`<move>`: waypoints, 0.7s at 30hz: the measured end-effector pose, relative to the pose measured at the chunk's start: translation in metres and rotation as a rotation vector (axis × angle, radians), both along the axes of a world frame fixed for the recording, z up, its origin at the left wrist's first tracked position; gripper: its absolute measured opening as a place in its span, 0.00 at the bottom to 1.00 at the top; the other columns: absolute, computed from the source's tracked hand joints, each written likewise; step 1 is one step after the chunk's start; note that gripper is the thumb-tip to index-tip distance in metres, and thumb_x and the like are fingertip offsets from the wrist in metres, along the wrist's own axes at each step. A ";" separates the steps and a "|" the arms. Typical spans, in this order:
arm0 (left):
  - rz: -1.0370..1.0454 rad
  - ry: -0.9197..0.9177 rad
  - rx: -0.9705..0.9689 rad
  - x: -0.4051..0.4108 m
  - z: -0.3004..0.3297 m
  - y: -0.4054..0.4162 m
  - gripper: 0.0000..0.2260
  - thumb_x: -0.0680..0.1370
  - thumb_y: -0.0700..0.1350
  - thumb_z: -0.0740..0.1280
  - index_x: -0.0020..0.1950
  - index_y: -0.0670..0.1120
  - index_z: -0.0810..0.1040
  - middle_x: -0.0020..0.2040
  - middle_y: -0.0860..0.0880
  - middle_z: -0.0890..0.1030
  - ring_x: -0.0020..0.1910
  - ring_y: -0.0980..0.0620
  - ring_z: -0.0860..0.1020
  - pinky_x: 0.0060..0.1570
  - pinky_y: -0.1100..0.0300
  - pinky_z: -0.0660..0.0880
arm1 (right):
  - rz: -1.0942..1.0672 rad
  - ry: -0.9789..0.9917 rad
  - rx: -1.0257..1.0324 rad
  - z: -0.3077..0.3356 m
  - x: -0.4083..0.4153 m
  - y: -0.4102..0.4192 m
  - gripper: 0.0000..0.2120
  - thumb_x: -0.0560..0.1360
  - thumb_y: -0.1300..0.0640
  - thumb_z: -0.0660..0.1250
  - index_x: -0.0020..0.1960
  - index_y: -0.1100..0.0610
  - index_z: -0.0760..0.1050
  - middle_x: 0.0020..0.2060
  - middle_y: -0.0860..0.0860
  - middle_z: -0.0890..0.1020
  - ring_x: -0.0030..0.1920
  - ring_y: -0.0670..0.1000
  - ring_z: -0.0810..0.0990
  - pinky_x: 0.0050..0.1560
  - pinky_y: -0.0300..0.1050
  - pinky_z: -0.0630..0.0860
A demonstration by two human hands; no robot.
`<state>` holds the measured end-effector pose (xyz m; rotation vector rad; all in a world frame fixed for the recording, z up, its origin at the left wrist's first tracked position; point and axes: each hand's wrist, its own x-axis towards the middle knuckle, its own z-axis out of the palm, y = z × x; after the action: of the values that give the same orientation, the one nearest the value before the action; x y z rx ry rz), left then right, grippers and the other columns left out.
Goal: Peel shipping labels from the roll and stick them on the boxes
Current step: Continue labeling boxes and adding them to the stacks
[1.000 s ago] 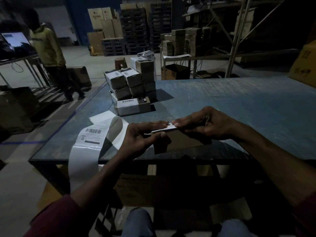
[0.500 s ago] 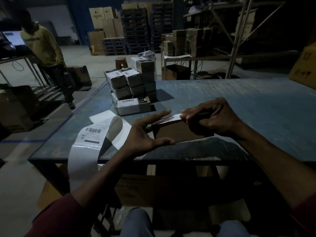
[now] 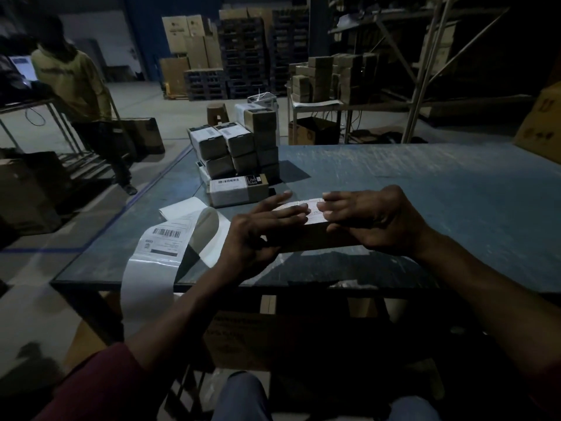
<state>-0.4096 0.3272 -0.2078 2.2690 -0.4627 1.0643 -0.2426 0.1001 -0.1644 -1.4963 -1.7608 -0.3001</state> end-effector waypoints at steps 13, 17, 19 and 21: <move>-0.020 0.697 -1.199 0.012 0.023 -0.005 0.30 0.66 0.46 0.81 0.67 0.51 0.77 0.60 0.48 0.85 0.60 0.46 0.82 0.64 0.36 0.77 | -0.042 -0.599 0.265 -0.029 -0.009 0.010 0.12 0.83 0.60 0.68 0.47 0.63 0.87 0.56 0.54 0.87 0.64 0.49 0.82 0.65 0.65 0.74; -0.170 0.622 -1.201 0.007 0.013 -0.004 0.25 0.70 0.26 0.74 0.63 0.45 0.80 0.53 0.46 0.88 0.54 0.46 0.86 0.52 0.50 0.84 | -0.039 -0.683 0.259 -0.034 -0.010 0.005 0.12 0.83 0.61 0.67 0.47 0.63 0.87 0.59 0.55 0.86 0.67 0.53 0.81 0.67 0.64 0.74; -0.186 0.530 -1.147 0.008 0.009 -0.001 0.31 0.67 0.24 0.75 0.67 0.44 0.79 0.58 0.44 0.87 0.58 0.45 0.85 0.52 0.50 0.85 | -0.060 -0.608 0.276 -0.030 -0.014 0.002 0.06 0.77 0.59 0.76 0.47 0.63 0.87 0.57 0.58 0.86 0.61 0.60 0.83 0.60 0.62 0.77; -0.141 0.457 -1.000 0.011 0.005 0.000 0.37 0.62 0.28 0.79 0.70 0.45 0.78 0.64 0.44 0.84 0.65 0.42 0.82 0.59 0.42 0.82 | -0.186 -0.446 0.282 -0.023 -0.018 -0.001 0.16 0.71 0.51 0.82 0.50 0.62 0.87 0.60 0.59 0.84 0.61 0.63 0.81 0.62 0.59 0.76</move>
<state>-0.3990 0.3275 -0.2027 1.4609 0.1075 0.4814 -0.2601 0.0987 -0.1878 -1.4609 -1.8163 -1.0008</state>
